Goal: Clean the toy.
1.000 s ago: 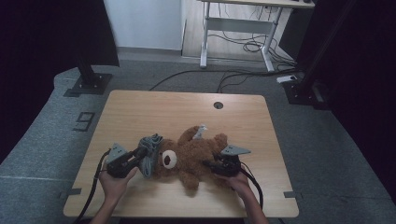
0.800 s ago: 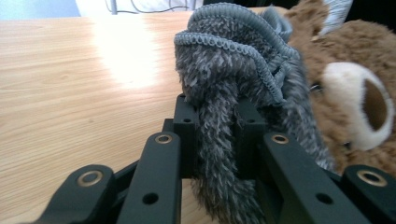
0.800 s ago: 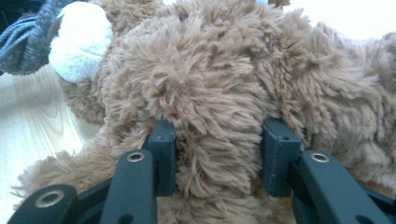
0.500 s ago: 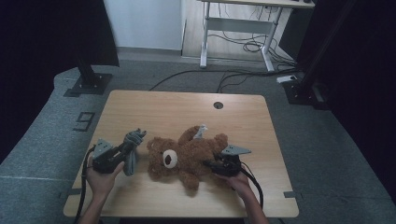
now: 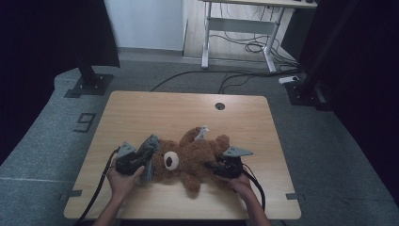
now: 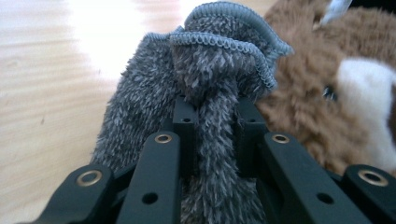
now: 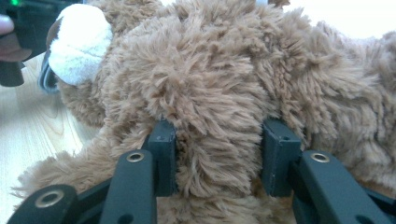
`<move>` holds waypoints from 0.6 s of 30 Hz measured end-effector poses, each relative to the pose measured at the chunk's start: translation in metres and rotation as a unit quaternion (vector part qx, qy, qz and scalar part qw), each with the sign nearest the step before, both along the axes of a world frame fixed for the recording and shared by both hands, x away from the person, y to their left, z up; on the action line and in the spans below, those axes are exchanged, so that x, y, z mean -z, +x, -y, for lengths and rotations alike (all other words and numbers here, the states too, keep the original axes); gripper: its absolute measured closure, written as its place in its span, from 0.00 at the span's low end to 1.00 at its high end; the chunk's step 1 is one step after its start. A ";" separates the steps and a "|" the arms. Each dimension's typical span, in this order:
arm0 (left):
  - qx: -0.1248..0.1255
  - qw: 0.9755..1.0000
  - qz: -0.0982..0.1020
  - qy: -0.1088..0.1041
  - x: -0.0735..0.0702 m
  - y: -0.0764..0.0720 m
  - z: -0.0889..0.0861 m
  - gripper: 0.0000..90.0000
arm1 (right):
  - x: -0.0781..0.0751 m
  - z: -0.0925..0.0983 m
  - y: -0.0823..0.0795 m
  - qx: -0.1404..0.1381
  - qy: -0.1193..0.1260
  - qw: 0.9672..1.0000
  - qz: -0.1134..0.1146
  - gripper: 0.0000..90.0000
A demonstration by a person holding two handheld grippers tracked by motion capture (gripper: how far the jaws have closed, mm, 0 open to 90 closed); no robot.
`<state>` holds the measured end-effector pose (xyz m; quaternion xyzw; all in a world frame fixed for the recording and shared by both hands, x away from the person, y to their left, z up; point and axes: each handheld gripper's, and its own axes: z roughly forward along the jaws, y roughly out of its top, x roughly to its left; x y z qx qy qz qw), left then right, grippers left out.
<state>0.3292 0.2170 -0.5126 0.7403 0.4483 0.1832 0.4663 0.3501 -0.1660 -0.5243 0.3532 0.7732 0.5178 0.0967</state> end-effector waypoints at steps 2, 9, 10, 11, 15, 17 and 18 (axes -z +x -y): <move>0.000 1.000 -0.007 0.006 0.004 -0.004 -0.002 0.83 | 0.000 0.000 0.000 0.000 0.000 1.000 0.000 0.62; 0.005 0.999 -0.041 0.010 0.022 -0.010 -0.010 0.83 | 0.000 0.000 0.000 0.001 0.001 1.000 0.000 0.62; 0.003 0.999 -0.040 0.005 0.020 -0.010 -0.011 0.83 | 0.000 0.000 0.000 0.001 0.002 1.000 0.000 0.62; 0.003 0.999 -0.034 0.000 0.016 -0.010 -0.012 0.84 | 0.000 0.001 0.000 0.001 0.002 1.000 0.000 0.62; 0.008 1.000 0.000 -0.018 -0.007 -0.012 -0.008 0.84 | 0.001 0.002 0.000 0.000 0.004 1.000 -0.001 0.62; 0.015 0.999 0.016 -0.025 -0.019 -0.011 -0.001 0.84 | 0.001 0.002 0.001 0.000 0.004 1.000 -0.001 0.62; 0.021 0.999 0.027 -0.026 -0.027 -0.009 0.004 0.84 | 0.001 0.002 0.001 0.000 0.004 1.000 -0.001 0.62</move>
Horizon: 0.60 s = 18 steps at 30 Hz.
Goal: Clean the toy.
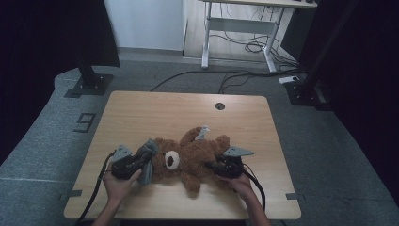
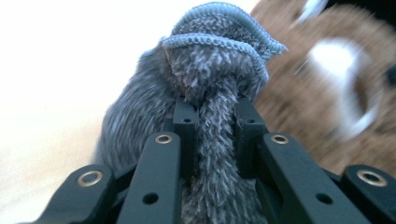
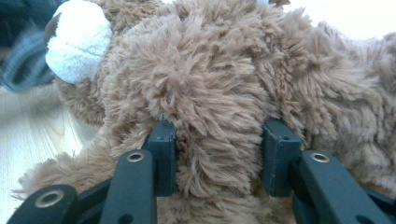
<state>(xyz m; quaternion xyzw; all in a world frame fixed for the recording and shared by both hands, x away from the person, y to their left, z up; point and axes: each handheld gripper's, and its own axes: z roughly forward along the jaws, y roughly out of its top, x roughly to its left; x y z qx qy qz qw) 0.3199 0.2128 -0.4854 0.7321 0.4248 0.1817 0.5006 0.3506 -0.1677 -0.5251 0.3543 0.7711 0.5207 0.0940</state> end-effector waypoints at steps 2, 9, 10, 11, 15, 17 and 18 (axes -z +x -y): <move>0.005 1.000 0.012 0.000 -0.011 0.006 0.009 0.84 | 0.000 0.000 0.000 0.000 -0.001 1.000 0.001 0.62; 0.009 1.000 -0.011 0.017 -0.012 0.036 0.036 0.83 | 0.000 0.000 0.000 0.000 -0.001 1.000 0.000 0.62; 0.006 1.000 -0.014 0.011 -0.008 0.037 0.034 0.83 | 0.000 -0.001 -0.001 0.000 -0.001 1.000 0.000 0.62; 0.005 1.000 -0.016 0.002 -0.005 0.037 0.030 0.83 | 0.000 -0.001 -0.001 -0.001 0.000 1.000 0.001 0.62; -0.010 1.000 -0.023 -0.008 0.005 0.029 0.014 0.83 | 0.000 -0.002 -0.001 -0.004 -0.003 1.000 0.004 0.62; -0.017 0.999 -0.027 -0.004 0.011 0.024 0.007 0.83 | 0.000 -0.001 -0.001 -0.004 -0.003 1.000 0.003 0.62; -0.018 0.999 -0.028 0.001 0.014 0.021 0.004 0.83 | 0.000 -0.002 -0.001 -0.004 -0.004 1.000 0.004 0.62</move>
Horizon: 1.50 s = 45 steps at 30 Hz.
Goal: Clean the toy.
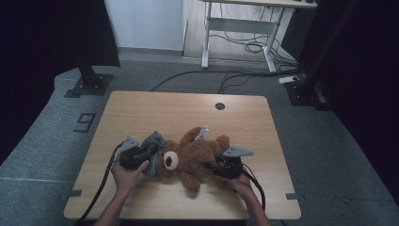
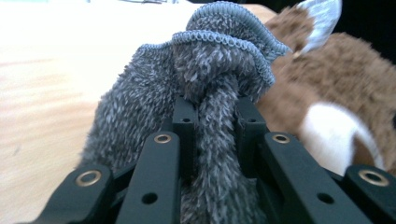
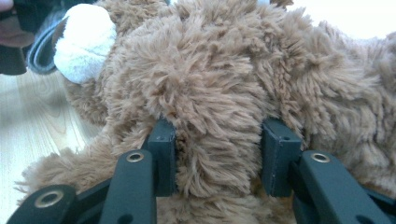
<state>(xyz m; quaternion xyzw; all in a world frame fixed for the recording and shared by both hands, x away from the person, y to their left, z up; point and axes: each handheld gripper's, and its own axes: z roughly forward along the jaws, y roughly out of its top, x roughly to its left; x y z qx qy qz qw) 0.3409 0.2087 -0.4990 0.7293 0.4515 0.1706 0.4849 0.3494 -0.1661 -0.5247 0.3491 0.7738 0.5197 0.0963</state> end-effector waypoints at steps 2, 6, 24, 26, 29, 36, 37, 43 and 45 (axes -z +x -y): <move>-0.002 1.000 -0.004 0.005 0.006 -0.005 -0.004 0.83 | 0.000 0.000 0.000 0.000 0.000 1.000 0.000 0.62; -0.004 1.000 -0.020 0.018 0.021 -0.015 -0.009 0.84 | 0.000 0.000 0.000 0.001 0.003 1.000 -0.002 0.62; 0.012 0.998 -0.059 0.021 0.034 -0.022 -0.013 0.84 | 0.001 0.002 0.001 0.000 0.005 1.000 -0.003 0.62; 0.015 0.998 -0.060 0.027 0.034 -0.023 -0.016 0.84 | 0.000 0.002 0.001 0.000 0.003 1.000 -0.003 0.62; 0.000 0.999 -0.050 0.009 0.026 -0.023 -0.023 0.84 | 0.000 0.002 0.000 0.000 0.004 1.000 -0.003 0.62; 0.026 0.999 0.021 -0.011 -0.032 -0.014 0.001 0.84 | 0.000 0.002 0.001 0.000 0.004 1.000 -0.003 0.62; 0.035 0.999 0.028 -0.008 -0.039 -0.010 0.010 0.84 | 0.000 0.002 0.000 0.000 0.004 1.000 -0.003 0.62; 0.067 0.997 0.016 0.027 -0.055 0.027 0.062 0.83 | 0.001 0.002 -0.001 0.000 0.002 1.000 0.001 0.62; 0.073 0.997 -0.005 0.035 -0.050 0.038 0.072 0.83 | 0.001 0.002 -0.001 0.000 0.000 1.000 0.003 0.62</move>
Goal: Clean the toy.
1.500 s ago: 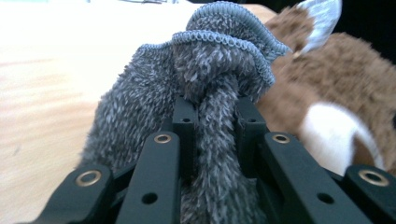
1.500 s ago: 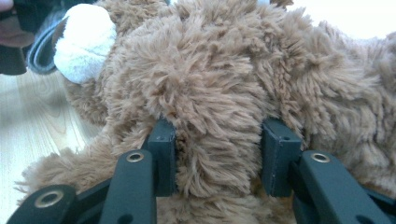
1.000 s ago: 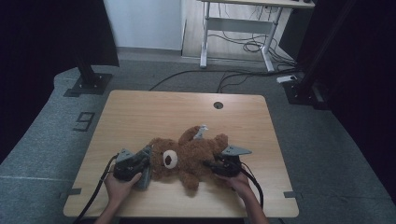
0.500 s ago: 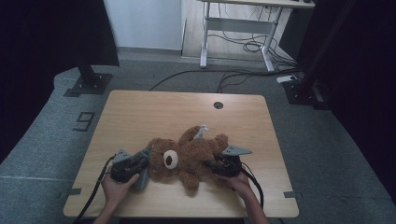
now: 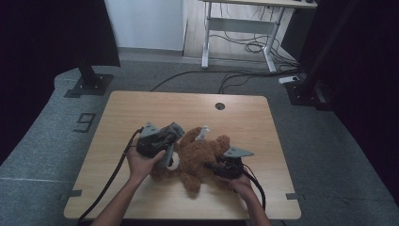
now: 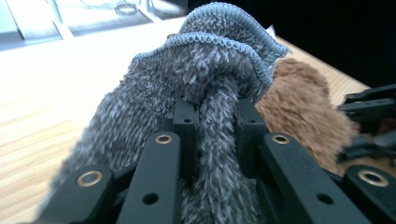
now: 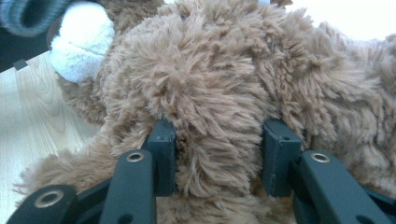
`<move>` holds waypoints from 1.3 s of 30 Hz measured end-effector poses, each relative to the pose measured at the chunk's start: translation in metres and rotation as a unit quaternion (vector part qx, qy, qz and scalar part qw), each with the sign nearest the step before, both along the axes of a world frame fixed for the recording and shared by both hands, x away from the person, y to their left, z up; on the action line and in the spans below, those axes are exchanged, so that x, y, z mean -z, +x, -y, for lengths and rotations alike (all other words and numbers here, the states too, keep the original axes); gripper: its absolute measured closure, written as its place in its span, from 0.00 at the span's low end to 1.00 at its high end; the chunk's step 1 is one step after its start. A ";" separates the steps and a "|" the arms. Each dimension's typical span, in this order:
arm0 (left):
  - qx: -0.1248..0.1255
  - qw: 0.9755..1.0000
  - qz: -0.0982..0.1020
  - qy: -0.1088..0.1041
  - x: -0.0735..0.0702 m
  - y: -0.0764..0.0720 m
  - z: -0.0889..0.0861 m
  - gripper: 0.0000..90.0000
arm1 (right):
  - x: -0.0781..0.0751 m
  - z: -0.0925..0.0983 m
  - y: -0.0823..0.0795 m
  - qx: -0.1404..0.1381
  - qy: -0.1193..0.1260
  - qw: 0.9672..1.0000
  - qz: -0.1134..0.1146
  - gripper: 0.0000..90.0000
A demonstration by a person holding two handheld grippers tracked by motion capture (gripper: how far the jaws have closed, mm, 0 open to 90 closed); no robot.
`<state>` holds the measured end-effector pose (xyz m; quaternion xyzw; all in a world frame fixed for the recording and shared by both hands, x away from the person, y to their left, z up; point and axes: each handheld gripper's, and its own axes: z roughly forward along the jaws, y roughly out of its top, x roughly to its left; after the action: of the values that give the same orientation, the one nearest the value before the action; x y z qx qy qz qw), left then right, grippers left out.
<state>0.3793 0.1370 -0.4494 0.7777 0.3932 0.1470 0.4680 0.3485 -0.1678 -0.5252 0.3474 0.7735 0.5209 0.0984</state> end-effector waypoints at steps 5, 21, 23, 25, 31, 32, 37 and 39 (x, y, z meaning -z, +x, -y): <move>0.008 0.999 -0.031 0.006 0.016 0.005 0.003 0.84 | -0.001 -0.001 -0.001 -0.002 -0.007 1.000 0.007 0.59; 0.011 1.000 -0.001 -0.029 0.041 -0.033 -0.005 0.86 | -0.065 0.029 -0.005 0.063 0.039 0.996 0.041 0.26; 0.011 0.999 0.000 -0.032 0.042 -0.037 -0.005 0.86 | -0.069 0.027 0.003 0.067 0.034 0.996 0.038 0.25; 0.011 0.999 0.004 -0.033 0.043 -0.040 -0.005 0.86 | -0.072 0.019 0.015 0.066 0.024 0.997 0.027 0.22; 0.014 0.999 0.008 -0.037 0.044 -0.045 -0.006 0.86 | -0.062 0.000 0.034 0.050 -0.018 0.999 0.002 0.16; 0.014 0.999 0.008 -0.037 0.045 -0.046 -0.006 0.86 | -0.056 0.000 0.035 0.045 -0.021 0.999 -0.011 0.15; 0.016 0.999 0.018 -0.034 0.046 -0.052 -0.004 0.86 | -0.037 0.000 0.022 0.030 -0.023 0.999 -0.032 0.10; 0.017 0.999 0.021 -0.037 0.046 -0.057 -0.004 0.86 | -0.033 -0.001 0.013 0.021 -0.032 0.999 -0.027 0.08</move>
<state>0.3228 0.1412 -0.4958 0.7629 0.3756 0.1408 0.5070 0.3611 -0.1663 -0.4924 0.3744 0.7845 0.4842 0.0999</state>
